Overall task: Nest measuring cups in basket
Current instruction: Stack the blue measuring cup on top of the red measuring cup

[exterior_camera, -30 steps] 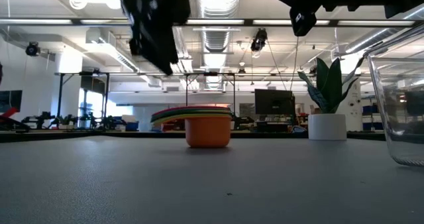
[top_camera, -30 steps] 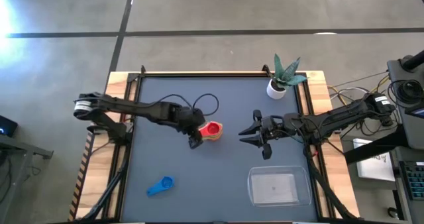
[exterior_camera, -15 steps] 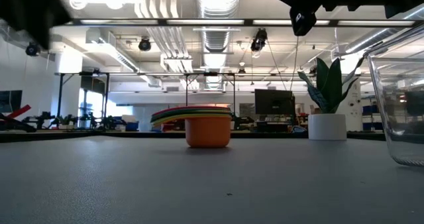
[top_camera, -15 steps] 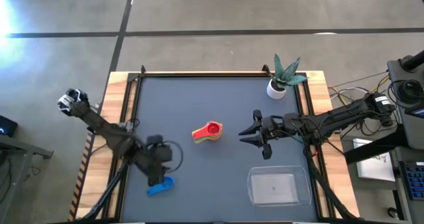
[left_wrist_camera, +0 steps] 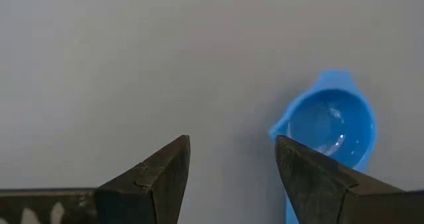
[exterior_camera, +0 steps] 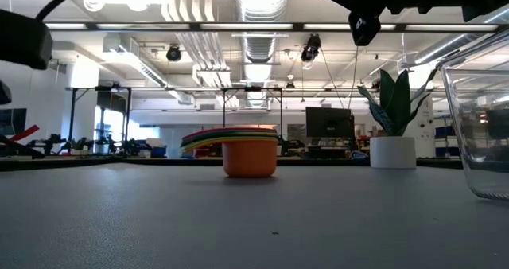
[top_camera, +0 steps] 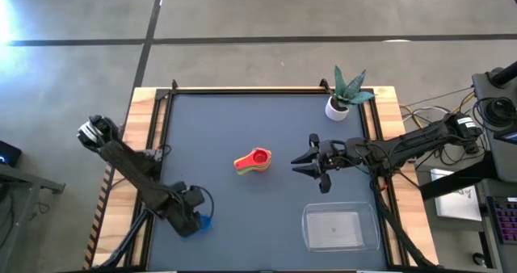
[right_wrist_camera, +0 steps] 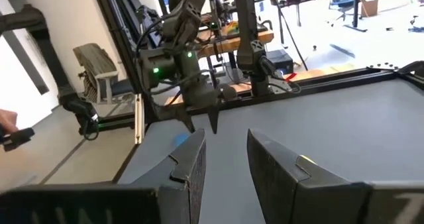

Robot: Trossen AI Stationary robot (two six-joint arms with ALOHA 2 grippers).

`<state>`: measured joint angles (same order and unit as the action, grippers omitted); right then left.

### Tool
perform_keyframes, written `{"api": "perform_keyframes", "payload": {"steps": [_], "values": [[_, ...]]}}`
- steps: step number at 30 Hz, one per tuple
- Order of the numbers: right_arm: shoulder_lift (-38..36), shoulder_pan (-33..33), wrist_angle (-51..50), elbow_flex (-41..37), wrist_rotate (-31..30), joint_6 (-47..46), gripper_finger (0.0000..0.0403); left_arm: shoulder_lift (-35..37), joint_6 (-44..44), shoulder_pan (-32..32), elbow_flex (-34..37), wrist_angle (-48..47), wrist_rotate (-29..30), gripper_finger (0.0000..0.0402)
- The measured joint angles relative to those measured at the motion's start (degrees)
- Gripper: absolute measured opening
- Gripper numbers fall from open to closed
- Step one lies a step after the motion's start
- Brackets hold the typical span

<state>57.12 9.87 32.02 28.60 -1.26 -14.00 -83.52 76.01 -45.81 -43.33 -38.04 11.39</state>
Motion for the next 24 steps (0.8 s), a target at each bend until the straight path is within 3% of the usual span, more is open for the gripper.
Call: {"api": "perform_keyframes", "payload": {"steps": [8, 24], "values": [[0.0, 0.0, 0.0, 0.0, -0.2, 1.8, 0.01, -3.9, 1.1, 0.8, 0.0, 1.0, -4.8, 0.0205], [0.0, 0.0, -0.1, 0.0, -0.3, 0.5, 0.01, -1.9, -1.5, 1.0, -6.4, 1.1, -4.6, 0.0205]]}}
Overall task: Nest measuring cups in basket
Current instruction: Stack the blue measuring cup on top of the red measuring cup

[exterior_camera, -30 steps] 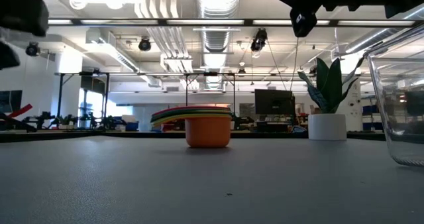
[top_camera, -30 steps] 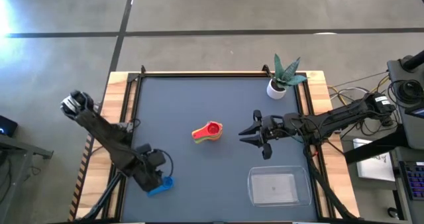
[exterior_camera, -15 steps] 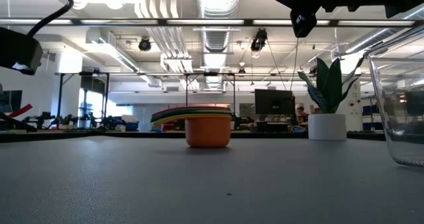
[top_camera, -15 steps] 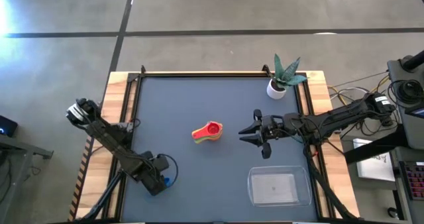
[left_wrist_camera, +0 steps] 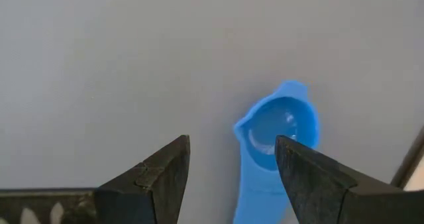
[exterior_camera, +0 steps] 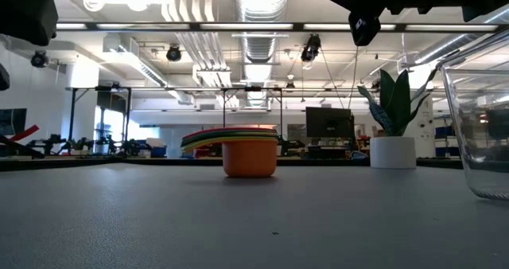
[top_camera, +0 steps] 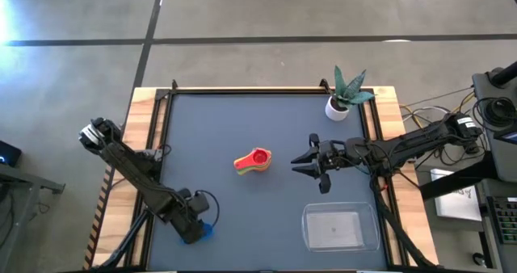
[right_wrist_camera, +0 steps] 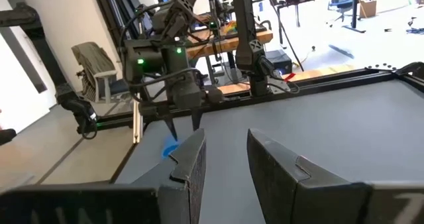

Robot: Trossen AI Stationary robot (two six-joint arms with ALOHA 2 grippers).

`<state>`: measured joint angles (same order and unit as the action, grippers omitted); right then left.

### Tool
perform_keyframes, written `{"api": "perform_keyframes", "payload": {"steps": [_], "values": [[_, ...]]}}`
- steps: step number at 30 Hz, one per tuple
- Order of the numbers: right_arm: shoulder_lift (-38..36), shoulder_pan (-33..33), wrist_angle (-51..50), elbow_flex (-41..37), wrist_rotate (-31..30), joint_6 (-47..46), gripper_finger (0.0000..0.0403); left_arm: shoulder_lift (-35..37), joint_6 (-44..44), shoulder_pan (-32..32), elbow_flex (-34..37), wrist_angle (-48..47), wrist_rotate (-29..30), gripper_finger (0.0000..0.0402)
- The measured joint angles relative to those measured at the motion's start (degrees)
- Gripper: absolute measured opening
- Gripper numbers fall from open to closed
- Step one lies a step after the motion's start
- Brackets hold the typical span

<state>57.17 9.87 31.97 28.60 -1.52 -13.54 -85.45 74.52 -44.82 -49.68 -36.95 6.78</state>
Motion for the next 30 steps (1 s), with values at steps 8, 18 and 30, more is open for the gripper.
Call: {"api": "perform_keyframes", "payload": {"steps": [8, 18, 30], "values": [[0.0, 0.0, -0.1, 0.0, 0.0, 0.0, 0.01, -0.8, 1.5, -0.1, 2.2, 2.1, -1.9, 0.0205], [0.0, 0.0, -0.2, 0.0, 0.0, -0.2, 0.01, -7.0, 0.0, 0.4, 3.2, 7.4, -3.8, 0.0137], [0.0, 0.0, 0.1, 0.0, -0.2, 0.5, 0.01, 4.6, -14.5, 16.6, 3.5, 6.0, 0.1, 0.0004]]}}
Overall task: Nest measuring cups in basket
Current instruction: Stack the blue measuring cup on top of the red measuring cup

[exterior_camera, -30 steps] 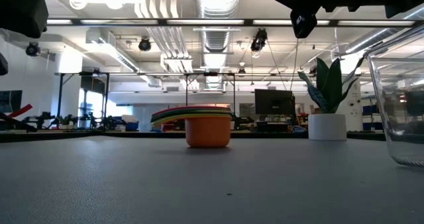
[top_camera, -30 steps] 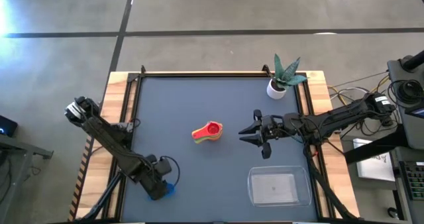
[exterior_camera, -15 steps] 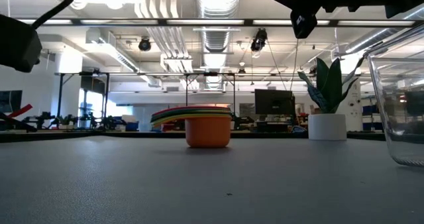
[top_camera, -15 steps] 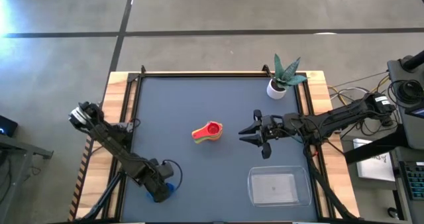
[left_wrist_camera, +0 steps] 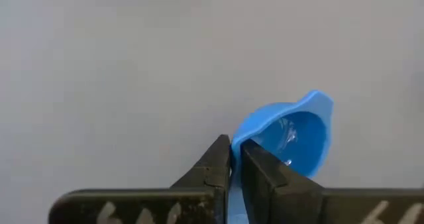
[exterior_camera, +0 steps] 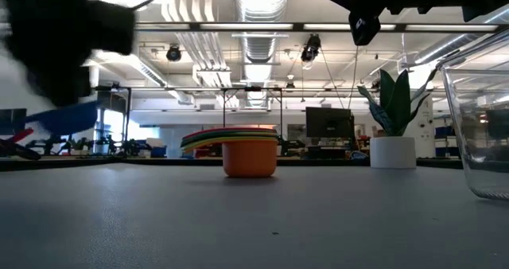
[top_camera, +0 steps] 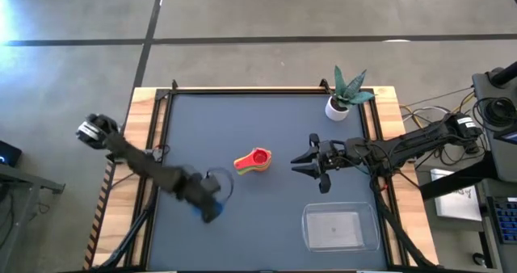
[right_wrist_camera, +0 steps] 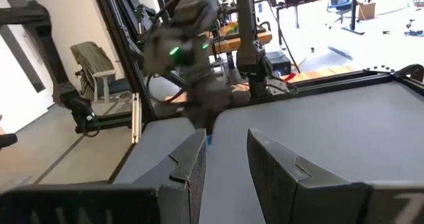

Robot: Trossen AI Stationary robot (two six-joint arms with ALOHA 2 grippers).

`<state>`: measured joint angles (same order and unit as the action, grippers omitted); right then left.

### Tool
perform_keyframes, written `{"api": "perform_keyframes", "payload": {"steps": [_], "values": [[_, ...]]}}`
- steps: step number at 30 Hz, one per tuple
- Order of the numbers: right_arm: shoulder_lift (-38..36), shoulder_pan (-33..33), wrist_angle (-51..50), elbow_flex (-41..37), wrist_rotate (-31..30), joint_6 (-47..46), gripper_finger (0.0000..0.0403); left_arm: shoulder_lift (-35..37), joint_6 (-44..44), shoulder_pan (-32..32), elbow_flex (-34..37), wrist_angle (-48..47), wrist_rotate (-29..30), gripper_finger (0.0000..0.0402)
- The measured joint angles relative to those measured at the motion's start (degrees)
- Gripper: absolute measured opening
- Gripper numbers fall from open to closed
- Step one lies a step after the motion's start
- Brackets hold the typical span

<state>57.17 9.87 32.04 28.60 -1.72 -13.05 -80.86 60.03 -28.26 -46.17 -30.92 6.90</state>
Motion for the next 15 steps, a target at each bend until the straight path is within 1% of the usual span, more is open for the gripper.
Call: {"api": "perform_keyframes", "payload": {"steps": [3, 5, 8, 12, 15], "values": [[0.0, 0.0, 0.0, 0.0, -0.4, 0.0, 0.01, 2.5, -8.7, 8.9, -0.3, 1.3, -0.8, 0.0002], [0.0, 0.0, -0.1, 0.0, -0.4, 0.0, 0.01, 2.9, -14.5, 14.8, -1.9, 1.7, -3.3, 0.0002], [0.0, 0.0, -0.5, 0.0, -0.4, 0.0, 0.01, 2.0, -22.0, 22.2, -5.7, 1.5, -6.4, 0.0002], [0.0, 0.0, -0.4, 0.0, -0.5, 0.0, 0.01, -2.2, -30.0, 27.8, -13.1, 0.7, -10.3, 0.0001], [0.0, 0.0, -0.4, 0.0, -0.5, 0.2, 0.01, -7.7, -35.9, 30.9, -20.2, -3.2, -11.1, 0.0001]]}}
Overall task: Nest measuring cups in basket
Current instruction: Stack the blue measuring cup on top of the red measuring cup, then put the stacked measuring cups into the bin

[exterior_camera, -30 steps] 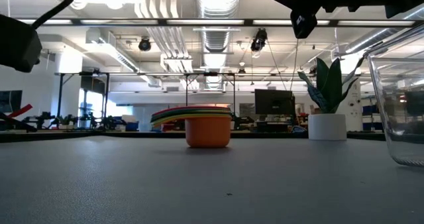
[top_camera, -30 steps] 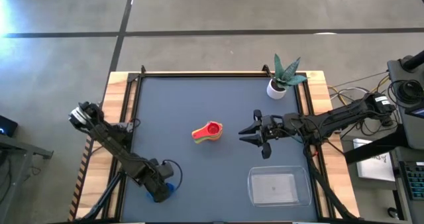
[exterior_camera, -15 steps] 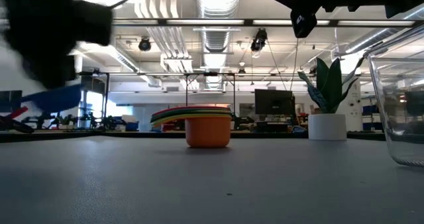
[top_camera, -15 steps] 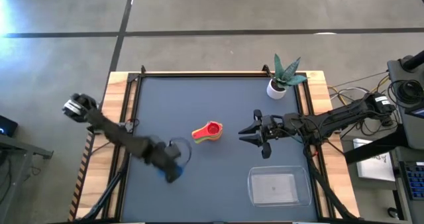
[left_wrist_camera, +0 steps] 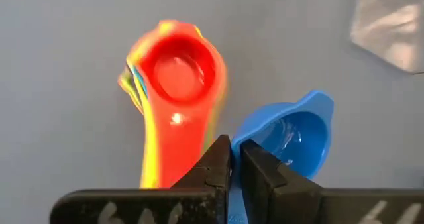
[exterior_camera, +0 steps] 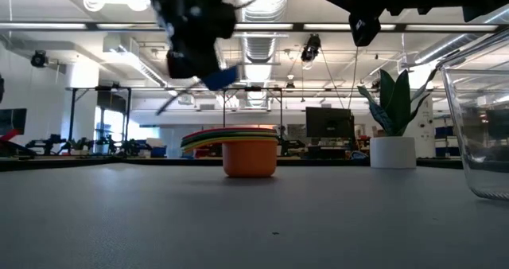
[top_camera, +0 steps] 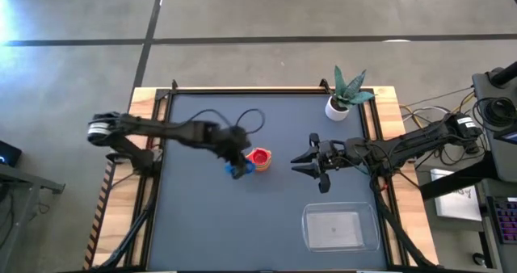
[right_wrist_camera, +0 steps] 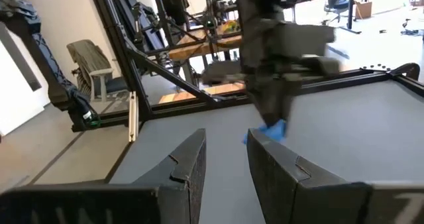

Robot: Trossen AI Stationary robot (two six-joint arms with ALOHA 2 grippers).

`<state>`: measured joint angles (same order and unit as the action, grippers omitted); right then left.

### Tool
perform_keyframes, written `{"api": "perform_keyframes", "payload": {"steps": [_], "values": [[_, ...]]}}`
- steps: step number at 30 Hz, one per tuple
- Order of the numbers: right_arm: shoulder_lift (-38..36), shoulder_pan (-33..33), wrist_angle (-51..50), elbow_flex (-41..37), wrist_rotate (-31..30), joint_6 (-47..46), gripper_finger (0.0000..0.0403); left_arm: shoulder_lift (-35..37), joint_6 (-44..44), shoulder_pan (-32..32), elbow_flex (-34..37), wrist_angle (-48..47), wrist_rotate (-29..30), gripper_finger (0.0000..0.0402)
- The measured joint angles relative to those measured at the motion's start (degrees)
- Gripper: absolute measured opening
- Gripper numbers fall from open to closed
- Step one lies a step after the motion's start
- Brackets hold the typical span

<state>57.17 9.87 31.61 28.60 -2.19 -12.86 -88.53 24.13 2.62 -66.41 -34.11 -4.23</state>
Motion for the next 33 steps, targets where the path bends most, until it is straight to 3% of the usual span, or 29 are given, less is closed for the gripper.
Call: {"api": "perform_keyframes", "payload": {"steps": [8, 16, 28, 33], "values": [[0.0, 0.0, 0.2, 0.0, 0.3, -1.1, 0.01, -16.4, -8.4, 6.2, -17.1, -10.2, -3.9, 0.0001], [0.0, 0.0, 0.2, 0.0, 0.7, -0.7, 0.01, -19.9, -8.8, 8.1, -20.7, -12.6, -4.0, 0.0005], [0.0, 0.0, -1.2, 0.0, 0.7, -0.5, 0.01, -20.2, -8.8, 9.1, -20.6, -13.1, -3.9, 0.014], [-0.1, 0.0, -1.4, 0.0, 0.8, -3.0, 0.01, -20.2, -11.0, 9.1, -20.6, -13.1, -3.9, 0.0175]]}}
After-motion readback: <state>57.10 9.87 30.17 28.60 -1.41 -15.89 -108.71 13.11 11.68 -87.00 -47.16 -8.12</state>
